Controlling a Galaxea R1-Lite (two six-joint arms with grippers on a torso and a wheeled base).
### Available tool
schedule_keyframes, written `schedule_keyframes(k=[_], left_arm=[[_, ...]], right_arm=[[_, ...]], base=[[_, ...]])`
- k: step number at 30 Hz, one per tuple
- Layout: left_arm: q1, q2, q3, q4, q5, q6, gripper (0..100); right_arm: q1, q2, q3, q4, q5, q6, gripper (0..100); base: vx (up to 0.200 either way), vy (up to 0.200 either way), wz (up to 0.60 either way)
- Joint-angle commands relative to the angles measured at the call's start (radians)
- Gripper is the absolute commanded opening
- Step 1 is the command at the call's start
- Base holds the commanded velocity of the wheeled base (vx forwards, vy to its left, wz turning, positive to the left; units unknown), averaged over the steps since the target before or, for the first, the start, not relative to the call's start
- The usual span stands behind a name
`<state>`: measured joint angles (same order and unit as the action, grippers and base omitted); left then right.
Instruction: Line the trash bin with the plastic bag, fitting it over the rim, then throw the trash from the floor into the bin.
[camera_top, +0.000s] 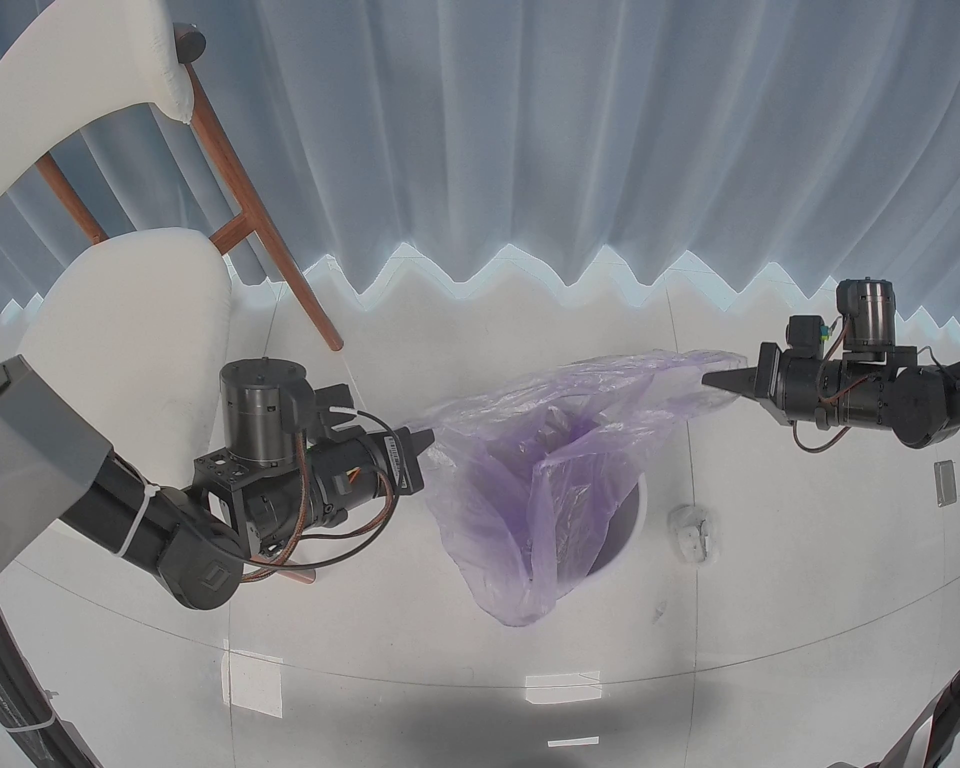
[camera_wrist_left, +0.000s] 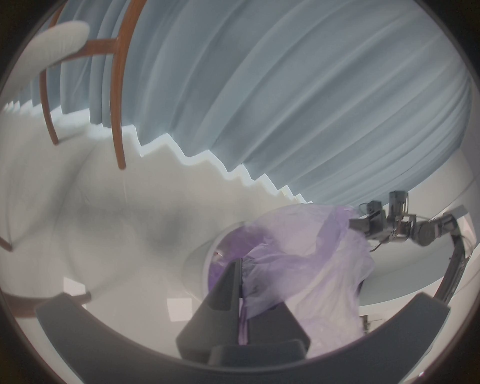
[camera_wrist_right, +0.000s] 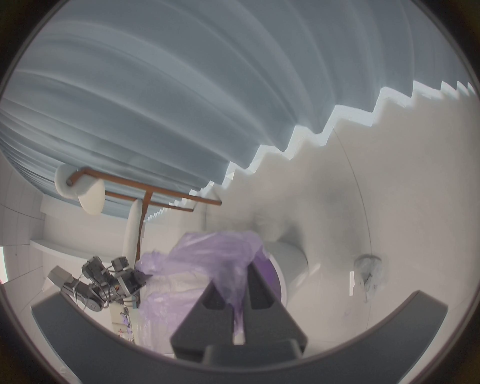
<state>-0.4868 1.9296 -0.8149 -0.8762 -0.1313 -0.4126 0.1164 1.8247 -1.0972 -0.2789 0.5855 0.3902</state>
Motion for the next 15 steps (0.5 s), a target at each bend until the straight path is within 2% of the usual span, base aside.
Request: schedule_keyframes(k=[1, 5, 8, 10, 12, 13, 14, 15], left_arm=[[-0.007, 0.04, -0.001, 0.0, -0.037, -0.052, 0], [-0.003, 0.101, -0.018, -0.014, -0.034, -0.055, 0], [0.002, 0.169, -0.055, -0.092, -0.013, -0.063, 0], [0.001, 0.204, -0.141, -0.121, 0.015, -0.118, 0], [0.001, 0.215, -0.236, -0.026, 0.061, -0.127, 0], [0.002, 0.218, -0.288, 0.079, 0.091, -0.132, 0], [0.002, 0.218, -0.288, 0.079, 0.091, -0.132, 0], [0.005, 0.218, -0.371, 0.267, 0.13, -0.155, 0]], right_arm=[[0.019, 0.028, 0.073, -0.002, 0.005, -0.04, 0], [0.019, 0.064, 0.094, -0.013, 0.005, -0.053, 0], [0.019, 0.105, 0.069, -0.034, 0.005, -0.048, 0], [0.019, 0.145, 0.025, -0.048, 0.004, -0.04, 0], [0.019, 0.173, -0.015, -0.045, 0.0, -0.025, 0], [0.02, 0.186, -0.038, -0.04, -0.001, -0.01, 0], [0.02, 0.186, -0.038, -0.04, -0.001, -0.01, 0], [0.022, 0.22, -0.082, -0.039, -0.004, 0.022, 0]], base=[[0.0, 0.0, 0.0], [0.0, 0.0, 0.0], [0.0, 0.0, 0.0], [0.0, 0.0, 0.0], [0.0, 0.0, 0.0], [0.0, 0.0, 0.0], [0.0, 0.0, 0.0], [0.0, 0.0, 0.0]])
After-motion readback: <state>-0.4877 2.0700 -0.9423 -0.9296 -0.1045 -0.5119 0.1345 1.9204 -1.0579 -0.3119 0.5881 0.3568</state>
